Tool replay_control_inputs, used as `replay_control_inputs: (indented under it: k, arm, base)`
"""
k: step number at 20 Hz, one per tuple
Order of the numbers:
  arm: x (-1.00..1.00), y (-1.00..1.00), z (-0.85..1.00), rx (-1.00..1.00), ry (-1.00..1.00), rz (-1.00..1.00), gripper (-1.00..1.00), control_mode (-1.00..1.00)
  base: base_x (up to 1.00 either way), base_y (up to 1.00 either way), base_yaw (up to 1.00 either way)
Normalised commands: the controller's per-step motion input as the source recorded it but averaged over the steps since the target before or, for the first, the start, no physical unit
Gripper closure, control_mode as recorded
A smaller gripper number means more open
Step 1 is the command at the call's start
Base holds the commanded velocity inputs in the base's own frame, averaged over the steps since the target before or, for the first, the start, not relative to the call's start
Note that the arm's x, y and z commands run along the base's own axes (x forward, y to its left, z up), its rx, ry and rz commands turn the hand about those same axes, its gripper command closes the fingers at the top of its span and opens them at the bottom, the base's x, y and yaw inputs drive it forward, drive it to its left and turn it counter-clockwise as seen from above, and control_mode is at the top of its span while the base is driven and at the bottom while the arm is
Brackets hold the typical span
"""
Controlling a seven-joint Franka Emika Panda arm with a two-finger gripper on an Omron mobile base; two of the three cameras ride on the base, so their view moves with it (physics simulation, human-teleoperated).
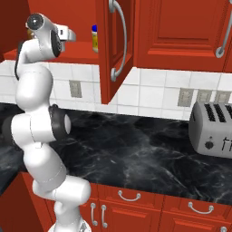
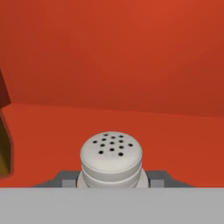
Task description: Collect the turmeric, mayonnaise, and shaker from the cabinet and place them next to the stove.
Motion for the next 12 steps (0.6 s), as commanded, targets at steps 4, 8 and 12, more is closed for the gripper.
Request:
replay_control_inputs:
  k: [4, 8, 12]
  arm:
    - [-0.43, 0.0, 0.0, 0.0, -0.1, 0.0, 1.0, -1.0]
    - [-0.54, 0.02, -0.01, 0.0, -0.09, 0.0, 1.0, -1.0]
    - [-0.62, 0.0, -0.06, 0.0, -0.07, 0.0, 1.0, -1.0]
  base:
    - [0.0, 0.0, 0.0]
    - [0.0, 0.0, 0.0]
    - [0.0, 0.0, 0.0]
